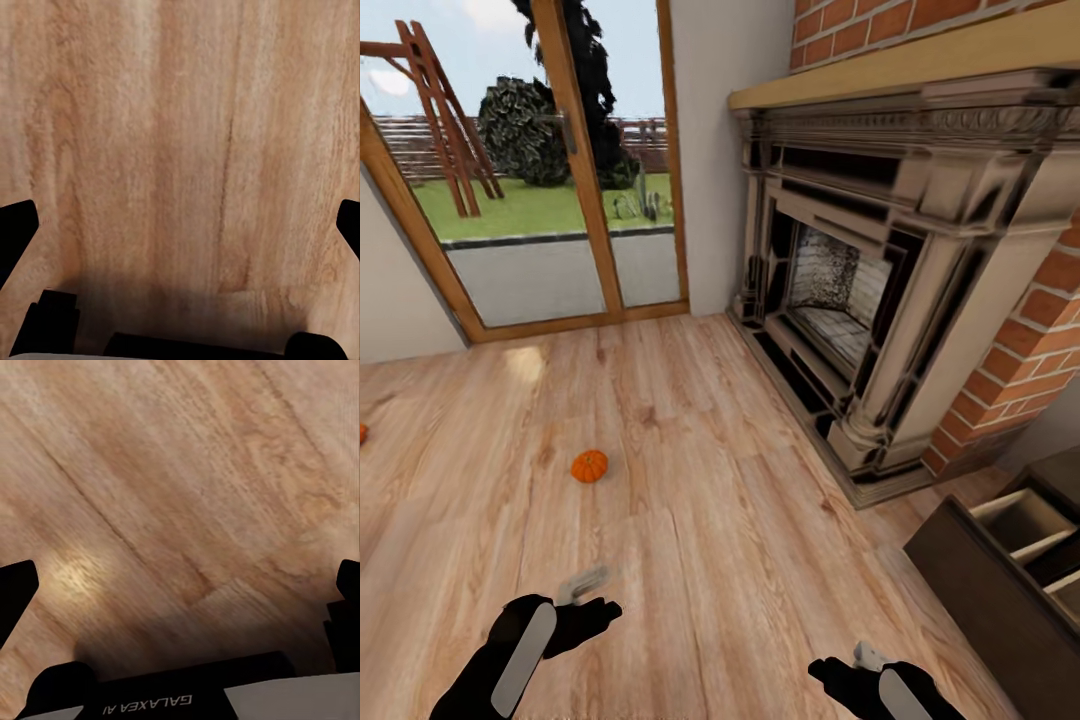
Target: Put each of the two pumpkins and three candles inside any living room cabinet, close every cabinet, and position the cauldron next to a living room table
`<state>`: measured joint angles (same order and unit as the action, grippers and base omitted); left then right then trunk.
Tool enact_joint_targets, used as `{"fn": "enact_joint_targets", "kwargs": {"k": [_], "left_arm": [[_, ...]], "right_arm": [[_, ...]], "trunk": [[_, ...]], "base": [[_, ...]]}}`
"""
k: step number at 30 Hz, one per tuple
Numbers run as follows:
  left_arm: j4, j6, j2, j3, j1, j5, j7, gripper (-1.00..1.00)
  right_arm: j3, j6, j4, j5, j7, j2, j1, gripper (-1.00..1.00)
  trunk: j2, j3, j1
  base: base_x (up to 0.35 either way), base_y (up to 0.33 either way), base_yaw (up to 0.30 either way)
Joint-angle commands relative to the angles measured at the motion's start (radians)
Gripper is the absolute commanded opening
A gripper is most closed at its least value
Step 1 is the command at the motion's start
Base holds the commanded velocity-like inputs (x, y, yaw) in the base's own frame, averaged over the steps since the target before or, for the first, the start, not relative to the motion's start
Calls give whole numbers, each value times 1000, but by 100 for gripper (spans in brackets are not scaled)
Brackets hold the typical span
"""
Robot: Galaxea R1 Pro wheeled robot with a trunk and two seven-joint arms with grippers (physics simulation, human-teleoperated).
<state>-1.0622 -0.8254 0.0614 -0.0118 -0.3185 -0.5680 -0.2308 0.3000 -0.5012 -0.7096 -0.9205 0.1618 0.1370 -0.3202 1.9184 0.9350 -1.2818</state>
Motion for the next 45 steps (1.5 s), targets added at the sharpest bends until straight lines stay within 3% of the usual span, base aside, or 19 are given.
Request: {"fn": "enact_joint_targets", "kwargs": {"k": [1, 13, 18, 22, 40, 45], "left_arm": [[-1, -4, 0, 0, -1, -10, -8, 100], [-1, -3, 1, -3, -1, -9, -8, 100], [0, -3, 1, -4, -1, -9, -8, 100], [1, -3, 2, -5, -1, -9, -8, 100], [2, -1, 7, -10, -1, -9, -9, 100], [2, 44, 8, -6, -1, -11, -9, 100]], "right_arm": [[5, -1, -2, -11, 9, 1, 0, 100], [7, 0, -1, -8, 10, -7, 0, 100], [4, 36, -1, 64, 9, -11, 0, 100], [4, 50, -1, 84, 9, -25, 0, 100], [4, 46, -1, 89, 6, -28, 0, 100], [5, 48, -1, 90, 3, -28, 0, 100]], "trunk": [[0, 1, 0], [0, 1, 0], [0, 1, 0], [0, 1, 0], [0, 16, 0], [0, 21, 0]], "base": [[0, 0, 290], [0, 0, 290], [0, 0, 290], [48, 40, 290], [199, 167, 221], [193, 2, 8]]}}
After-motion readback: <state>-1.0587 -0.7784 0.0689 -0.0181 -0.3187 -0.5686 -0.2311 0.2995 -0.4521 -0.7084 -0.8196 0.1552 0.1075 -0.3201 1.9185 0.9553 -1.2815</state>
